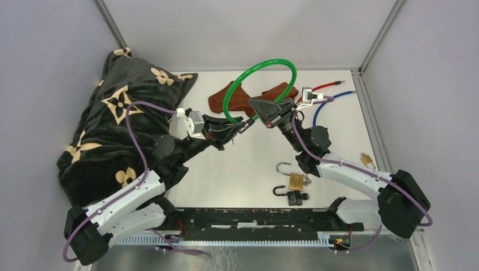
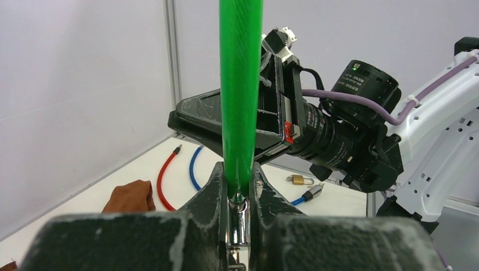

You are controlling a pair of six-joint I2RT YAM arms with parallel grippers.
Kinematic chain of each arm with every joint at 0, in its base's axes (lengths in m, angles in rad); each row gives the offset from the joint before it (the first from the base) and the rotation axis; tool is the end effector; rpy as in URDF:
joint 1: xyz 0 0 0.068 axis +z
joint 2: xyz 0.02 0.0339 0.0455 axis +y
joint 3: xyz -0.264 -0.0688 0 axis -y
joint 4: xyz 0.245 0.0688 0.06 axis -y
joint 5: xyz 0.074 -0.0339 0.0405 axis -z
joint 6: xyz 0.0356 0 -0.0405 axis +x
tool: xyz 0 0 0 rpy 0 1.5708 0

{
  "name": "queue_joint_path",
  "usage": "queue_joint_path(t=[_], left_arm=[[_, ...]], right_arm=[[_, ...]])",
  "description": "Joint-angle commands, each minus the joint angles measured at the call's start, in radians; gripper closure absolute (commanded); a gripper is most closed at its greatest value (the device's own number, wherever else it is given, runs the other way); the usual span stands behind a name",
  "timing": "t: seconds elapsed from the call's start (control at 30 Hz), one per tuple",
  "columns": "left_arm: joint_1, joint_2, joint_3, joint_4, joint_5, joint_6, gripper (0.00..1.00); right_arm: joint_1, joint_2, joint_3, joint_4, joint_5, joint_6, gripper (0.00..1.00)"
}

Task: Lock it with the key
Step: Lock the lock.

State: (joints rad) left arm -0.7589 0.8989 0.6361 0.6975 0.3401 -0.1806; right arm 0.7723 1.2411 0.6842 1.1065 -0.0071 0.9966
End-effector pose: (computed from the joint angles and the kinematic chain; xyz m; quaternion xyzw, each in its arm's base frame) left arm 0.1409 -0.1500 0.3597 0.2879 0.4675 -0.4573 0.6996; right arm 0.1916 0.1870 0.3420 0.0516 0.4860 0.6760 0.5515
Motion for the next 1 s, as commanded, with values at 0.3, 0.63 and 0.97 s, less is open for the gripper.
queue_joint_path(t=[0.3,0.63,0.97], left_arm=[[-0.022,-0.031,0.013,-0.100,-0.112,0.148,0.70],[-0.021,-0.129,0.065,-0.346,-0.153,0.289,0.37],[-0.020,-0.122,0.011,-0.328,0.058,0.236,0.24]], right_arm=[[0.045,-0.066,0.012,0.001,-0.009,-0.004,1.00],[0.042,-0.072,0.000,-0.028,0.001,-0.015,1.00],[0.043,-0.062,0.020,-0.014,-0.024,0.001,1.00]])
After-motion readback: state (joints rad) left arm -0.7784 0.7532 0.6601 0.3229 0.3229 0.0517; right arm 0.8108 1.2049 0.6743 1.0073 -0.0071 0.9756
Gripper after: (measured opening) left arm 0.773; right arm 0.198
